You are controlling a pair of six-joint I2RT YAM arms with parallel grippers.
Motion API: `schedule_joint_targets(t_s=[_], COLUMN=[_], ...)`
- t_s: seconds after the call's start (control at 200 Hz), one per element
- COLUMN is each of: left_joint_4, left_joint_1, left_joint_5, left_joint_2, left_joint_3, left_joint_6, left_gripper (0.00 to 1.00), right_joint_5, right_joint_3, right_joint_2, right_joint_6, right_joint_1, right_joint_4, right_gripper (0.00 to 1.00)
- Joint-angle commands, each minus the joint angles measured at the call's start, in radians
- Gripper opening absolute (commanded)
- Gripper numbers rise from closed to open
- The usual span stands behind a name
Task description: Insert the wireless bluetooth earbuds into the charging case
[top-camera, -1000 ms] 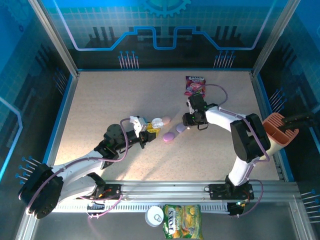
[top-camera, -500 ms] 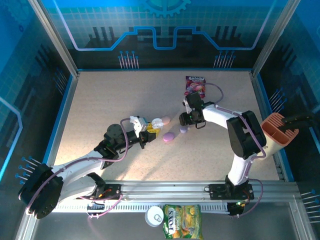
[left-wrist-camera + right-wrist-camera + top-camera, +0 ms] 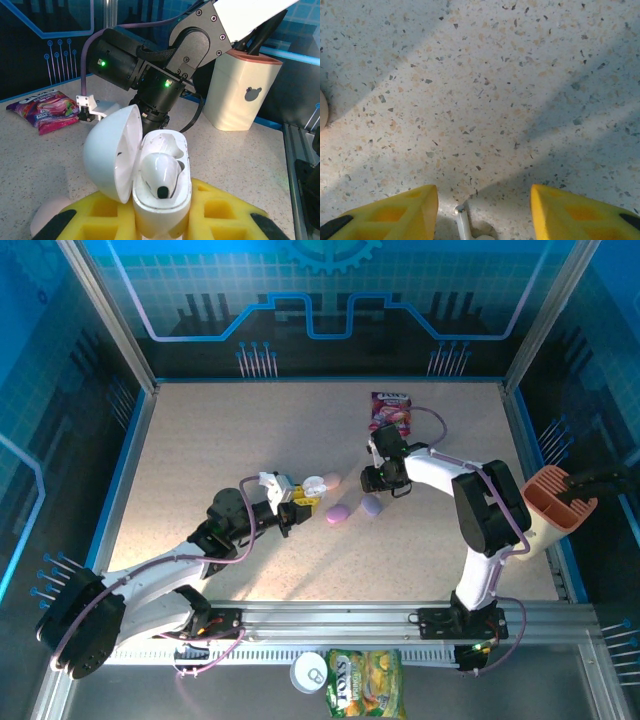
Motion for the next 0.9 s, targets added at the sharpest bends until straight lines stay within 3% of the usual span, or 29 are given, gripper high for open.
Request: schedule_joint_targets(t_s=[0.0,0.435,0.895], left_joint_4=[0.011,0.017,0.03], left_joint_1=[0.006,0.007,0.008], left_joint_5=[0.01,0.01,0.029], left_joint_2=[-0.011,-0.013,0.009], left_joint_3=[-0.007,-0.011,-0.002], left_joint_6=[-0.007,-0.018,-0.032], left_gripper=[0.18,0.18,0.18], right_joint_5=[-0.015,0.148,0.193], right_joint_3=[0.02,0.114,0.054], right_joint_2=[0.008,0.075,0.011], right_joint_6=[-0.022,-0.058,0.015], right_joint_1=[-0.005,0.039,-0.037], right_joint_4=[-0.046,-0.238,-0.269], right_gripper=[0.52,0.51,0.49])
